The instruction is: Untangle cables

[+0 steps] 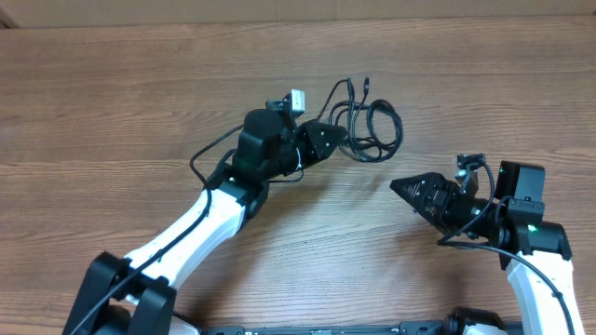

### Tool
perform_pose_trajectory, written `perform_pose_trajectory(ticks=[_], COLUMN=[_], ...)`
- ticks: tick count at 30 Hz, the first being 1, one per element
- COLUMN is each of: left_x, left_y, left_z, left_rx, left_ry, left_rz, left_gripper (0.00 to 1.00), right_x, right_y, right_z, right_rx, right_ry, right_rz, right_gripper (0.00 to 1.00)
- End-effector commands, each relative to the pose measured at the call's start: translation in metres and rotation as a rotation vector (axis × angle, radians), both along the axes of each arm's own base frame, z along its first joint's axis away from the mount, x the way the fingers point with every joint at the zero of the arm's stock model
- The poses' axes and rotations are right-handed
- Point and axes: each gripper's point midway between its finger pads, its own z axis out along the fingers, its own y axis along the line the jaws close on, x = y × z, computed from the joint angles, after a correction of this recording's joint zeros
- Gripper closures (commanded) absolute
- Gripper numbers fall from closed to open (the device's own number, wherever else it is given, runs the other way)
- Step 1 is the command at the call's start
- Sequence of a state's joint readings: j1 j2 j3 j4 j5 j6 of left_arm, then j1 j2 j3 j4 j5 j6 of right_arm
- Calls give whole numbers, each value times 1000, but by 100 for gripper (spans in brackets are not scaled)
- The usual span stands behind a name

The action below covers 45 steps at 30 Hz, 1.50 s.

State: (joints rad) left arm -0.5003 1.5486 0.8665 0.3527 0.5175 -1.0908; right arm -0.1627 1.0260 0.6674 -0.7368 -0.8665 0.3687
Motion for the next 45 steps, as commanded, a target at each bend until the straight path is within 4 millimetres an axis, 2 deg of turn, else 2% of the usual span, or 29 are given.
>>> perform_pose_trajectory(ticks=[1,11,19,26,33,39,45], left_x=[-12,-26,-38,-51,-44,-42,-42], left_y=[-5,-15,-25,-38,-35,-34,-34], left_z=[32,52,70,70,70,69,67], left_rx=[-77,-152,-215,-218,-213,-202,-192], left_ry=[-37,-73,-97,-96,-102,-115,-117], left_rz=[-54,-152,-218,-257,-214,-207,-206], left_gripper=[96,96,96,96,96,96,96], right_x=[1,9,18,26,13,12,14], right_y=[13,12,-1,-1,3,12,12], right_z=[22,29,17,25,16,31,34], right_rx=[105,121,51,76,78,145,150], right_ry=[-51,-80,-37,-61,-4,-56,-65], right_rz=[54,39,-56,-77,-51,9,6], right_gripper=[0,0,0,0,0,0,0])
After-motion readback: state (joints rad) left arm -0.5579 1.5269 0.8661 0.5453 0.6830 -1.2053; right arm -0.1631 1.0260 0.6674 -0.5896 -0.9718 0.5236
